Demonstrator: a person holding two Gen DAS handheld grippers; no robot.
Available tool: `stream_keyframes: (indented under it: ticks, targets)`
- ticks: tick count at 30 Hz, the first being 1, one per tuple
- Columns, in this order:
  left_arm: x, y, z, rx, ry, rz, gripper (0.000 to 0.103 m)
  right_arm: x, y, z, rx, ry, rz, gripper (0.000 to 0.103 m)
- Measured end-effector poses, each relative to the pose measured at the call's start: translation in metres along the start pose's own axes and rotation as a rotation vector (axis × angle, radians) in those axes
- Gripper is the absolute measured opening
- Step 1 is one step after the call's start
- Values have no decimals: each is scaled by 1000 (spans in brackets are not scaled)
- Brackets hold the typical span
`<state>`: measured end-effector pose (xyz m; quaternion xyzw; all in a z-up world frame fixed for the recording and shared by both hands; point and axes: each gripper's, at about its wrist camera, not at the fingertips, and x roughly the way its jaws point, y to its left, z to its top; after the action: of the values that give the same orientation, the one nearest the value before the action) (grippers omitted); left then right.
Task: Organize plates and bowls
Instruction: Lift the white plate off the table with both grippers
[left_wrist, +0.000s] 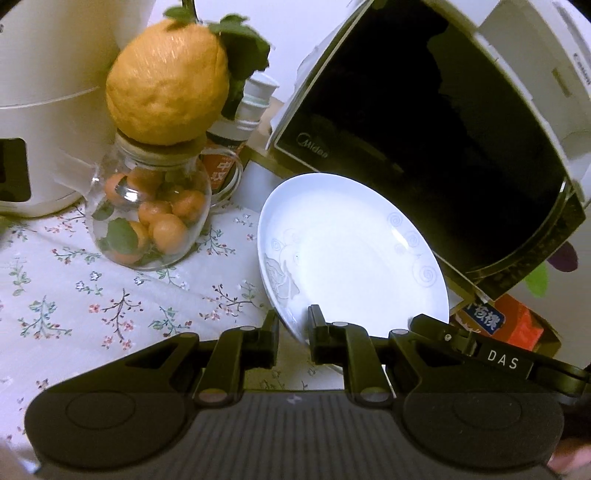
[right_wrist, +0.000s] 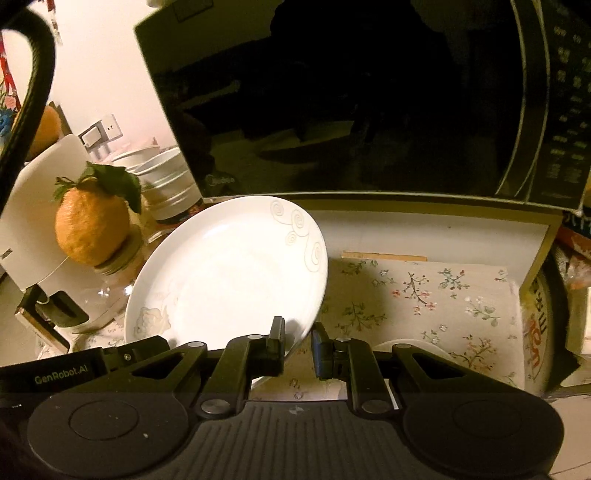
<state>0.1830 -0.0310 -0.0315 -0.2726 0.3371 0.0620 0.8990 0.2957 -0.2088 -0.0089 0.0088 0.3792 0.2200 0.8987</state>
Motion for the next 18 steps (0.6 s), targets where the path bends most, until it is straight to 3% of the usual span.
stream_keyframes:
  ticks: [10,18]
  targets:
    - [-43,12,-11,-8,-10,-3,13,-39,27,-8,-39,-18,0,14]
    - [-101,27,-29,4,-17,-2,13,-78,53,-38,-28,-11,16,15]
